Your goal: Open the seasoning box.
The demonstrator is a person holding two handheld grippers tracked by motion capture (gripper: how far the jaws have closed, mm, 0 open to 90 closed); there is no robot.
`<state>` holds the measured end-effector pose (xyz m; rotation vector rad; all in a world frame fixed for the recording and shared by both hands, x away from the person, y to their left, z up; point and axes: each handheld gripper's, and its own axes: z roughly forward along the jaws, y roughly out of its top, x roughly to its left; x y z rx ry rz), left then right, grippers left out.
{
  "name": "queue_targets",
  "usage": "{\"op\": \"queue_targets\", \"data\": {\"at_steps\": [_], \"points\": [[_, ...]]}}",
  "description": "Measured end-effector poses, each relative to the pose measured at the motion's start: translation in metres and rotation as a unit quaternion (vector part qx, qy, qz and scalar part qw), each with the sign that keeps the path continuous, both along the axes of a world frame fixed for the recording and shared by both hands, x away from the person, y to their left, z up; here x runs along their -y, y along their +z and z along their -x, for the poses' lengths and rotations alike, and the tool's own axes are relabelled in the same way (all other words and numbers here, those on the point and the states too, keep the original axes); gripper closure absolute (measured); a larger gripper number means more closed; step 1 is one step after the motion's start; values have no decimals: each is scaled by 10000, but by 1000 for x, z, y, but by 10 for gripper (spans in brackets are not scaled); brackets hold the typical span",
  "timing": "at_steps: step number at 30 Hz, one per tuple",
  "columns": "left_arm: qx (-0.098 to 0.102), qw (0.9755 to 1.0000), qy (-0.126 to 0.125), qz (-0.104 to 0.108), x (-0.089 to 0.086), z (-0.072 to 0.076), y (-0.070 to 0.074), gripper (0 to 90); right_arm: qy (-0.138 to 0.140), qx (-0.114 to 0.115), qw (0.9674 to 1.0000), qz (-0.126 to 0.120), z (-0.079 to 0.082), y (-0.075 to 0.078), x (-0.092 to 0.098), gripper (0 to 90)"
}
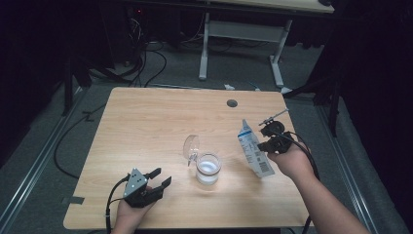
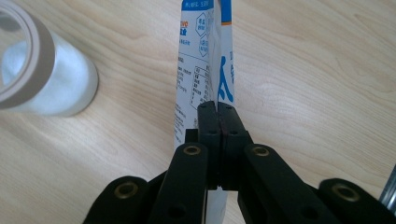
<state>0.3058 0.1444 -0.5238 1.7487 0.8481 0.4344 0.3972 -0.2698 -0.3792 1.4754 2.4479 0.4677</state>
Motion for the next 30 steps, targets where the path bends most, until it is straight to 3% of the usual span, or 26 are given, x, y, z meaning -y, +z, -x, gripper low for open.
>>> {"op": "queue_targets", "data": {"at_steps": [7, 9, 14, 23, 30], "points": [[-5, 10000, 9, 45, -2, -1, 0, 466, -83, 376, 9991, -186, 10, -8, 5, 900], [10, 10000, 21, 52, -2, -1, 0, 465, -128, 498, 9981, -340, 14, -11, 7, 900], [17, 10000, 6, 24, -3, -1, 0, 464, -203, 779, 9957, -453, 23, -13, 14, 900], [56, 10000, 19, -55, -3, 0, 0, 449, -217, 1035, 9929, -547, 31, -15, 20, 900], [51, 10000, 16, -52, -5, -1, -1, 448, -287, 1241, 9887, -786, 36, -20, 23, 900]]}}
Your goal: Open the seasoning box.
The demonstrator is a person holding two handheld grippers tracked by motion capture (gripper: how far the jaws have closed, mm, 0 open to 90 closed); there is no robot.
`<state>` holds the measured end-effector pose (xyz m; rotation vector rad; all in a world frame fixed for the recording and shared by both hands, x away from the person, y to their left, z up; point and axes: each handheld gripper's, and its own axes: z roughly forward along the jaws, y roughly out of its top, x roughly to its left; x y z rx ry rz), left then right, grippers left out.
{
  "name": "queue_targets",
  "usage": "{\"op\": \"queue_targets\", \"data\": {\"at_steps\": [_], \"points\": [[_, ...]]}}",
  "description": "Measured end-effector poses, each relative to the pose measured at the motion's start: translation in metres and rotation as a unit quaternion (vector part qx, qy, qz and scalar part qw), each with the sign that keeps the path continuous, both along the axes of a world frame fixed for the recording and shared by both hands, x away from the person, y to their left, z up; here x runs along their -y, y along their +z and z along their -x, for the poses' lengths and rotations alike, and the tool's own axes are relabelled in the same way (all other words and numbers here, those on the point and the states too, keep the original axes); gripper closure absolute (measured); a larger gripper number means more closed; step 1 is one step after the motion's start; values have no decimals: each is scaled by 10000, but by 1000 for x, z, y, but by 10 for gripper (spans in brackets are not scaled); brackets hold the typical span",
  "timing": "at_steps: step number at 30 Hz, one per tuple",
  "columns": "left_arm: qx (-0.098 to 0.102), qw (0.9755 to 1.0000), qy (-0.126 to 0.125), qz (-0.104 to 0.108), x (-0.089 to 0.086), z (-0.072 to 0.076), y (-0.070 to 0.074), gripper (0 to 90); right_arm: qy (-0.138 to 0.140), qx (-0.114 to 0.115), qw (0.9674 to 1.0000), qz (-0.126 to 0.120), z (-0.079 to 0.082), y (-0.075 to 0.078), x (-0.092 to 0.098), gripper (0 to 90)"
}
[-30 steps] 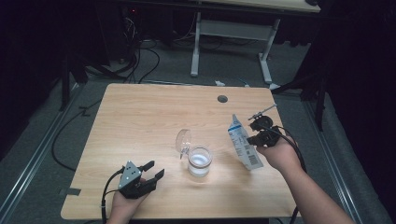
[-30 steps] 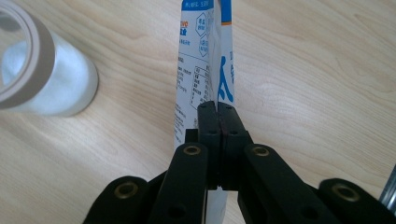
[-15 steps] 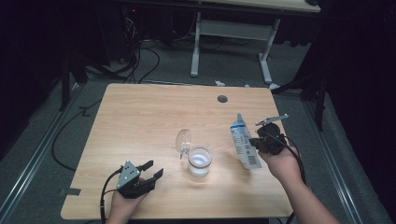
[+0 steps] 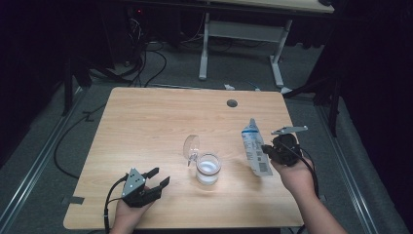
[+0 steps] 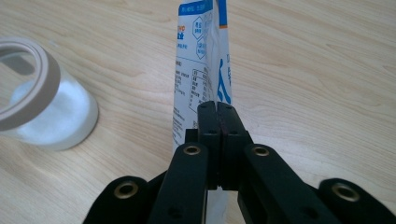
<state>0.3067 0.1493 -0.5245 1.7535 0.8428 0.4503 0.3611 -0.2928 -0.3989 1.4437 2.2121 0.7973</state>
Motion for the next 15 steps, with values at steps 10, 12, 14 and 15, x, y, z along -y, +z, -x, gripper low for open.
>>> {"op": "queue_targets", "data": {"at_steps": [10, 12, 14, 15], "points": [[-18, 10000, -14, 26, 0, 0, -1, 448, -49, 455, 9987, -227, 10, -2, 4, 900], [-24, 10000, -15, 28, 0, 0, -1, 448, -60, 536, 9981, -285, 11, -3, 5, 900], [-25, 10000, -21, 43, 0, 0, -1, 448, -105, 618, 9972, -413, 13, -6, 7, 900], [-31, 10000, -24, 41, 1, 0, -1, 449, -133, 660, 9966, -472, 14, -8, 8, 900]]}}
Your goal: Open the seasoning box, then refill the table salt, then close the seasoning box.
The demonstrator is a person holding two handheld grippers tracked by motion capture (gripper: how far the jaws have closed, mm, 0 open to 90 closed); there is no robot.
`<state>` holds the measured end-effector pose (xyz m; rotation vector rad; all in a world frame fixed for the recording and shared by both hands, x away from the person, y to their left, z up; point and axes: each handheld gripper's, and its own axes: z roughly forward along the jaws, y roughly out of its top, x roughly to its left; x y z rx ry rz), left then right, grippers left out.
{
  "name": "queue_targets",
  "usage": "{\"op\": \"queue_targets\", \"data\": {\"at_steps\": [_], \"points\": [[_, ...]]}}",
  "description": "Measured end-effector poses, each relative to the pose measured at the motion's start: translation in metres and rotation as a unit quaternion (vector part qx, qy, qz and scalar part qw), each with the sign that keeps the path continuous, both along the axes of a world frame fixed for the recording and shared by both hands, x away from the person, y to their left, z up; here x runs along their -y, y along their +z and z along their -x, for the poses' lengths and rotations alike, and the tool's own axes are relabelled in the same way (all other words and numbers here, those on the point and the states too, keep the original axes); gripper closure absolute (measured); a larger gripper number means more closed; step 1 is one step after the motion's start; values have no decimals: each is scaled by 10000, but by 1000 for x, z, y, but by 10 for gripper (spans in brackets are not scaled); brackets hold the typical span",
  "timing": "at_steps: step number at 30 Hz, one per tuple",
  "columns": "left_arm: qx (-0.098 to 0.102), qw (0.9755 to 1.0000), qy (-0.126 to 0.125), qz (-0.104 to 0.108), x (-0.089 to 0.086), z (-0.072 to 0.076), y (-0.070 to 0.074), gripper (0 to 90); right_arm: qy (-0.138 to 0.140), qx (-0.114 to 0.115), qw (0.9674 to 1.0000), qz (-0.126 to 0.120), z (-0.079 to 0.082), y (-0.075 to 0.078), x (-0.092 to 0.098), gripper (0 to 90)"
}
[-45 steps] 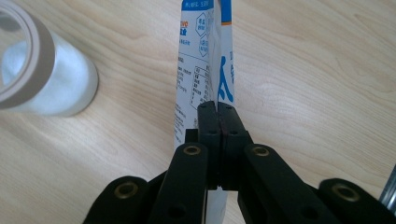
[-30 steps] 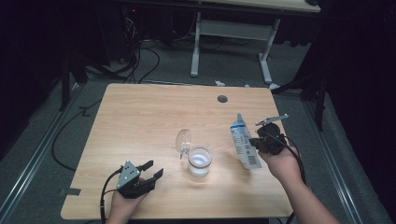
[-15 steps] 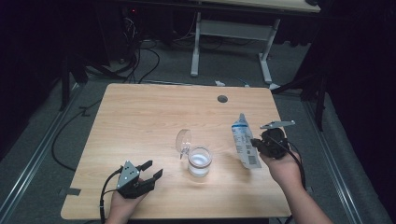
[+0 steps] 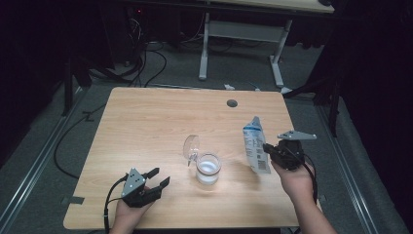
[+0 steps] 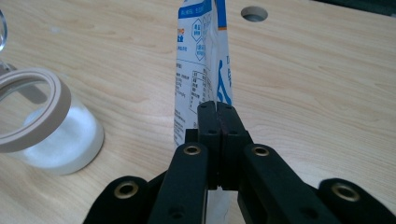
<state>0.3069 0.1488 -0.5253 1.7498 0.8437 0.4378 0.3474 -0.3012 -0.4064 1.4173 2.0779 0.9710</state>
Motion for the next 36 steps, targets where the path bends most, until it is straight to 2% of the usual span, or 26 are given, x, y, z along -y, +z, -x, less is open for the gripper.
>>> {"op": "queue_targets", "data": {"at_steps": [12, 16, 23, 30, 36], "points": [[-26, 10000, -7, 17, -1, 0, 0, 450, -215, 609, 9972, -379, 6, -13, 14, 900], [-30, 10000, -6, 15, -1, 0, -1, 450, -289, 694, 9958, -526, 6, -21, 17, 900], [-38, 10000, 31, 3, -3, 0, -1, 450, -395, 1043, 9911, -725, 6, -32, 21, 900], [-36, 10000, 53, 24, -3, -1, -1, 450, -484, 1336, 9843, -1043, 3, -44, 24, 900], [-32, 10000, 23, -6, -1, 0, -1, 450, -509, 1431, 9822, -1104, -7, -52, 21, 900]]}}
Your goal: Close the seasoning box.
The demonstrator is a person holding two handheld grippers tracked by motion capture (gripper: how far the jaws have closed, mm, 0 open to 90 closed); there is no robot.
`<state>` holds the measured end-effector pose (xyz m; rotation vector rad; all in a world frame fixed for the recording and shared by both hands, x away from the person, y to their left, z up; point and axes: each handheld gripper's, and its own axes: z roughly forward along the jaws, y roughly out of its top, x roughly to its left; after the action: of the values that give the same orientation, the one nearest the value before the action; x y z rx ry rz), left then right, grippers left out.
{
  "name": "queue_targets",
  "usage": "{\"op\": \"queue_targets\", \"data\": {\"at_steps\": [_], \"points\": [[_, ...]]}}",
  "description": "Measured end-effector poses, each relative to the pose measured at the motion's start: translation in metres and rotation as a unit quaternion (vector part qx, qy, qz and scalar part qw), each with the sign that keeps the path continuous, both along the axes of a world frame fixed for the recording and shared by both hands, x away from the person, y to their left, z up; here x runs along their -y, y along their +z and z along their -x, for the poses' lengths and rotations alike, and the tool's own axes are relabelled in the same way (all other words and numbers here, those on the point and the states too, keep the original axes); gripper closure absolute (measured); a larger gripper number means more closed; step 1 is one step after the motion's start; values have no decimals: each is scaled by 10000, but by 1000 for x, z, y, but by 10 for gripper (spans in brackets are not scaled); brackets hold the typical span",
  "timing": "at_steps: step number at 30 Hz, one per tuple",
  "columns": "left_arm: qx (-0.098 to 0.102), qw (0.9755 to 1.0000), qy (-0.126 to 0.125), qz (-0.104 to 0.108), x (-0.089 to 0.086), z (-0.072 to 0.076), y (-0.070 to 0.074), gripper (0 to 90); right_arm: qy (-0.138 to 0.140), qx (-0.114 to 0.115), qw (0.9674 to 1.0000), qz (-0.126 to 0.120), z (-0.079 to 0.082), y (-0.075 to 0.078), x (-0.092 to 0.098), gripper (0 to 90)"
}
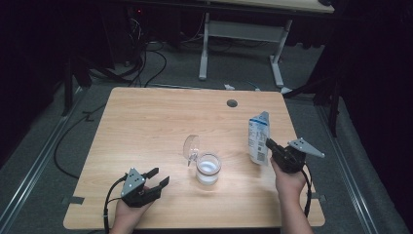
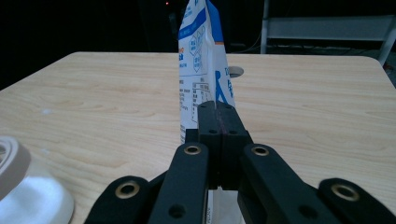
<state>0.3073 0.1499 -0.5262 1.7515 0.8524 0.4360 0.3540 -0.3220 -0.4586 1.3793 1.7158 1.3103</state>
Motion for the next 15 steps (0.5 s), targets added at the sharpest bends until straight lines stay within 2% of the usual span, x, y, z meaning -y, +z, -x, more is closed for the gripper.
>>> {"op": "queue_targets", "data": {"at_steps": [3, 6, 15], "points": [[0, 10000, -4, -2, 0, 0, 0, 450, 6, 22, 10000, -45, -6, -3, -1, 900], [5, 10000, 23, 18, -1, 0, 1, 450, 20, -17, 10000, 2, -6, -8, -2, 900], [13, 10000, -31, 0, -1, 2, 1, 449, 51, -63, 9999, 112, 19, -21, 6, 900]]}}
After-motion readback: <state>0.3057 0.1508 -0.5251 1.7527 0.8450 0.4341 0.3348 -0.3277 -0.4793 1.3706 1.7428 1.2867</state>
